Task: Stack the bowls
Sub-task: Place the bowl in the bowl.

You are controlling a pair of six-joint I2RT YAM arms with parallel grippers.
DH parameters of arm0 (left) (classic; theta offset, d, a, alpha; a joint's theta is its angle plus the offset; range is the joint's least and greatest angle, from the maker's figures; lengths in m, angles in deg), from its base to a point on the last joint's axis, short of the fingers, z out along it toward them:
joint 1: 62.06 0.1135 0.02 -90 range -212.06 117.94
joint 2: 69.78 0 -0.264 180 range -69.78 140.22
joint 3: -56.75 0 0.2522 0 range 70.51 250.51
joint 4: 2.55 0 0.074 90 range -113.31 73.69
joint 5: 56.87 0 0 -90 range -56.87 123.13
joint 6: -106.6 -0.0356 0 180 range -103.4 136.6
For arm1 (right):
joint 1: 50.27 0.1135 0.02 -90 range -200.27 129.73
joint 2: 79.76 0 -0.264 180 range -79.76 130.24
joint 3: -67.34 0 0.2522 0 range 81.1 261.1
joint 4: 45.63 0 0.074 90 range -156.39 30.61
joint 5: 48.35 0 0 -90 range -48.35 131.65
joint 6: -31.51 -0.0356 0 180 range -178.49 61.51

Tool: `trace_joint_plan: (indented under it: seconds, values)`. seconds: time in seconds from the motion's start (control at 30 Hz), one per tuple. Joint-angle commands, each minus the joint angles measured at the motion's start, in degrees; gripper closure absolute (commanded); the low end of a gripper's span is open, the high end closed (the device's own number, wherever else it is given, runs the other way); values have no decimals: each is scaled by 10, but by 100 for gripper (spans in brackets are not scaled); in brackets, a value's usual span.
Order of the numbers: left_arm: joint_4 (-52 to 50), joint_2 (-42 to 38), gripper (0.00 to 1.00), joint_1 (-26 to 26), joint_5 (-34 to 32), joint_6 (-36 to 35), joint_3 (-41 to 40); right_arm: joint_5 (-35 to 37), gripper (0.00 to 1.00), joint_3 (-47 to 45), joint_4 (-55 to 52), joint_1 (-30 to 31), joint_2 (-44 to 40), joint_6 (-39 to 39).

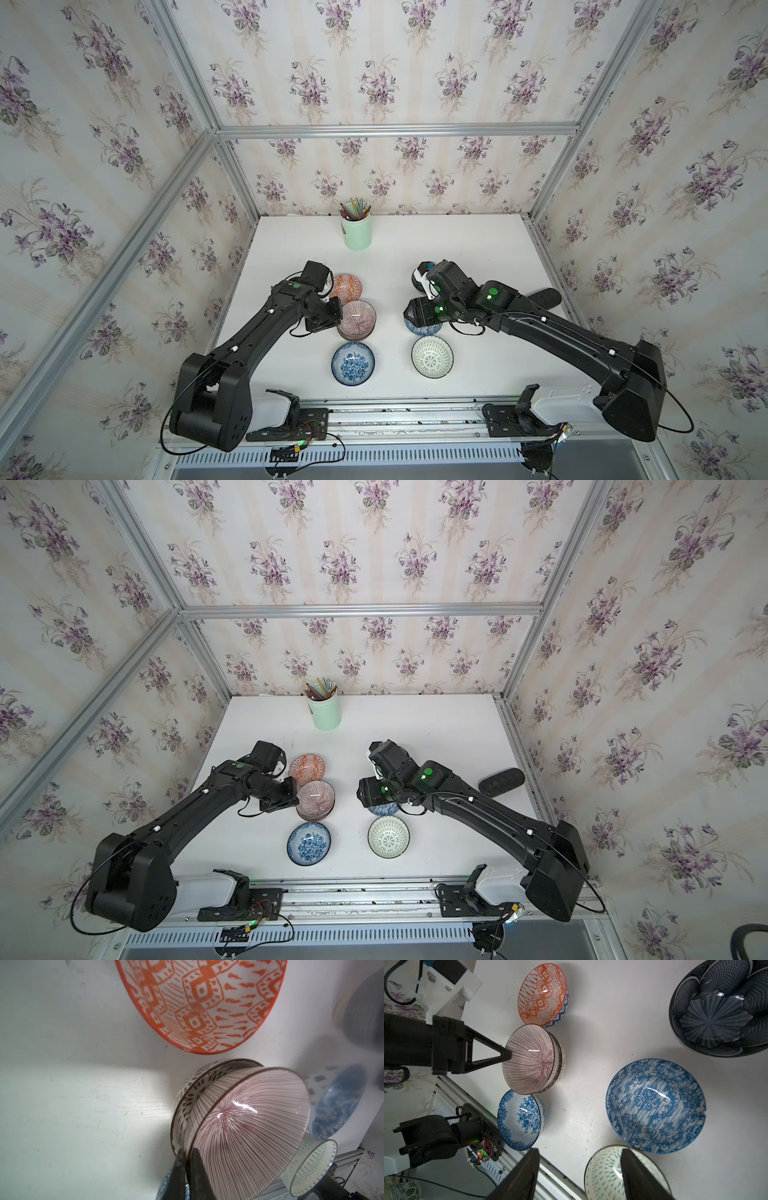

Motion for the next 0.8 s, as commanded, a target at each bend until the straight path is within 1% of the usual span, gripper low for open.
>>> trace_joint_plan:
  seconds: [0.0,0.77]
  values:
    - [17,2,100,4,10,-9,-2,0,33,-2,13,0,-2,0]
    - [31,11,100,9,7,-20,-14,-8,33,-18,22,0,-1,-3]
